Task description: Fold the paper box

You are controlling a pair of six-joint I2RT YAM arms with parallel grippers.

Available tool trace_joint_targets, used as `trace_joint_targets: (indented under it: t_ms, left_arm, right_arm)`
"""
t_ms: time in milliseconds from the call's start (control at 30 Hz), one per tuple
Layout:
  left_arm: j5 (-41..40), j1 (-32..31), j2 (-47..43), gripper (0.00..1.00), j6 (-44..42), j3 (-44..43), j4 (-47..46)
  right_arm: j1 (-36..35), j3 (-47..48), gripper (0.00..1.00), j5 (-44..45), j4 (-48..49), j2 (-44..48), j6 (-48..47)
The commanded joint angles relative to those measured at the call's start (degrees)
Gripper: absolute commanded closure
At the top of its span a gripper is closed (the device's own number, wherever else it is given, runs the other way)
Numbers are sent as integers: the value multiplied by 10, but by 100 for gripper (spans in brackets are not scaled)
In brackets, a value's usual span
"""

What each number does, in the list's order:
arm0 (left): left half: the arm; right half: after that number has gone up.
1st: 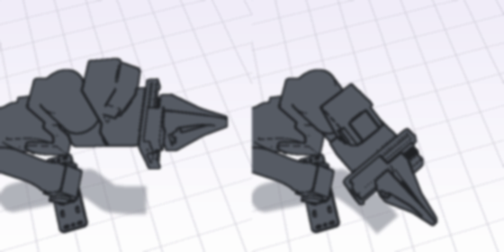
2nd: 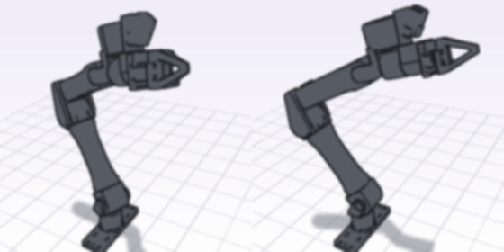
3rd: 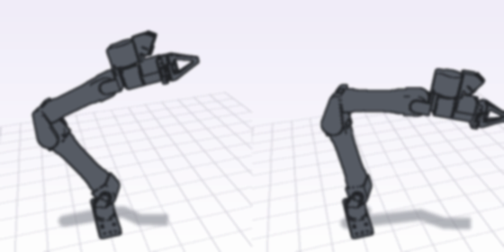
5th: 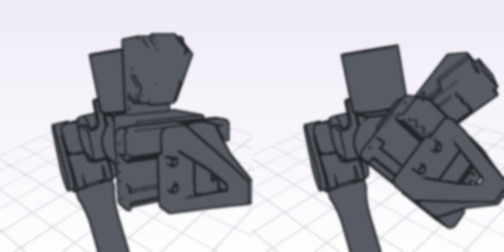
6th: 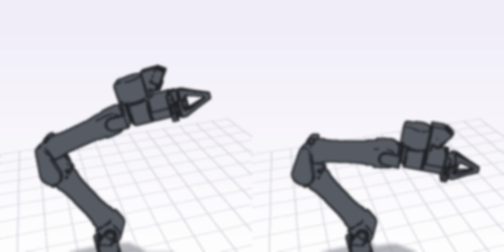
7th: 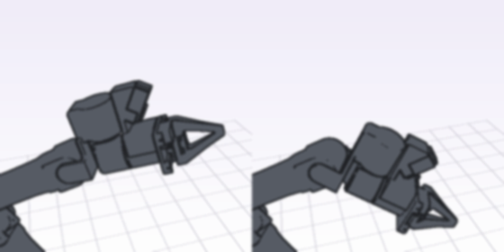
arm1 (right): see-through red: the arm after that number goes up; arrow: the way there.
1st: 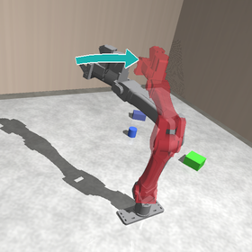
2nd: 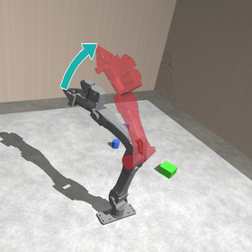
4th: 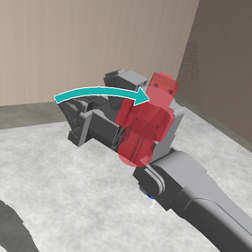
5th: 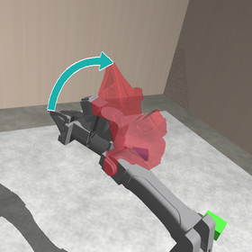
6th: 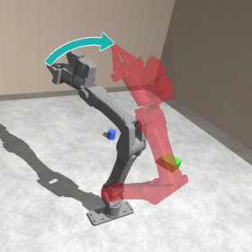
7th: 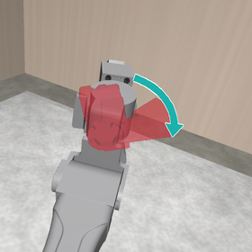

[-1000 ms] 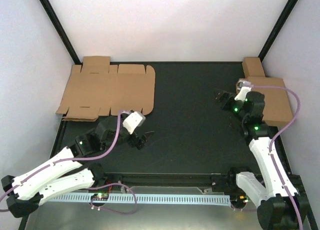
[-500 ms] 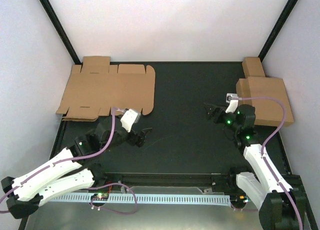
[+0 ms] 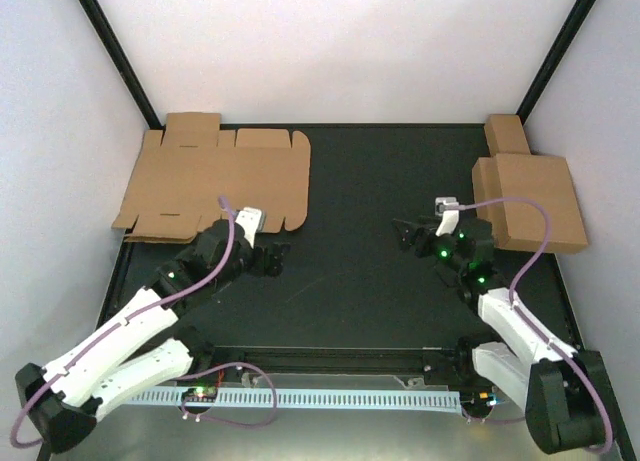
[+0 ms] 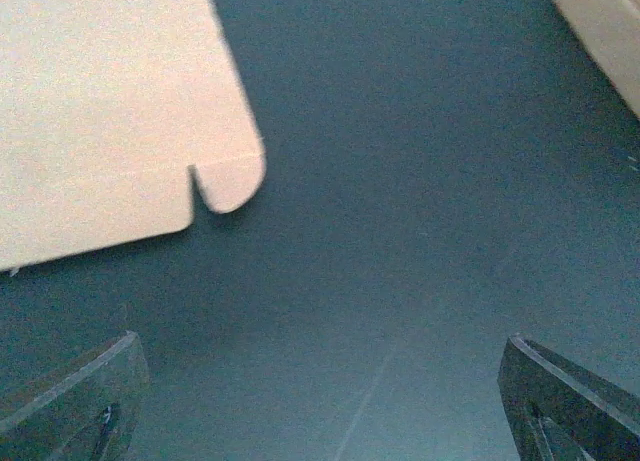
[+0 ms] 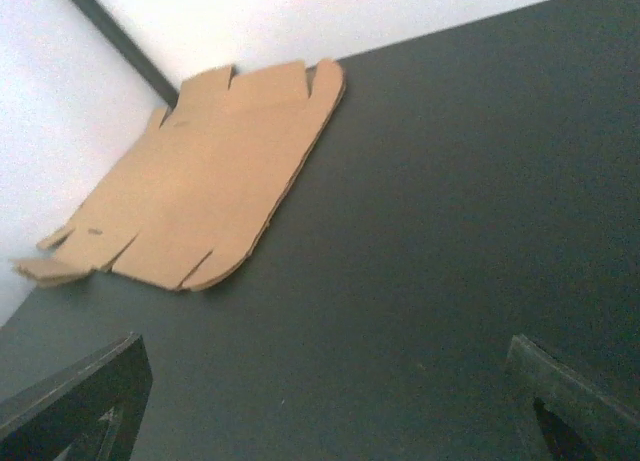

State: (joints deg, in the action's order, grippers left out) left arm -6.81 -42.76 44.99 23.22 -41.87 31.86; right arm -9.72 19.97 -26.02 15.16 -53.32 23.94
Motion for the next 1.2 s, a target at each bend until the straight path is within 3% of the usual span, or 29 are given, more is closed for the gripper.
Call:
trace_joint_targets:
  t_ms: [0,200,367,533,733,900,1167]
  left_arm:
    - [88,102,-1,1,16,12,14]
    - [127,196,19,1,17,15,5]
    - [71,203,12,1,12,44,-31]
    - [34,203,-56,1,-19,113,-134]
    - [-105,204,-129,1,-26,218,-283]
    - [-188,220,-90,1,-75,224,-353]
    - [-195,251,3,1,-129,235,-450]
  right_arm:
    - [-51,-13,0,35,72,-37,-31]
    - [-86,-14,0,54,88,-72,-36]
    - [-88,-14,0,98,70,-54,-40]
    - [-88,-13,0,188,24,8,-56]
    - [-87,24,0,319,-55,42,-21]
    - [-84,7,0,362,-1,21,-58]
    - [-34,63,0,239,23,-93,-90]
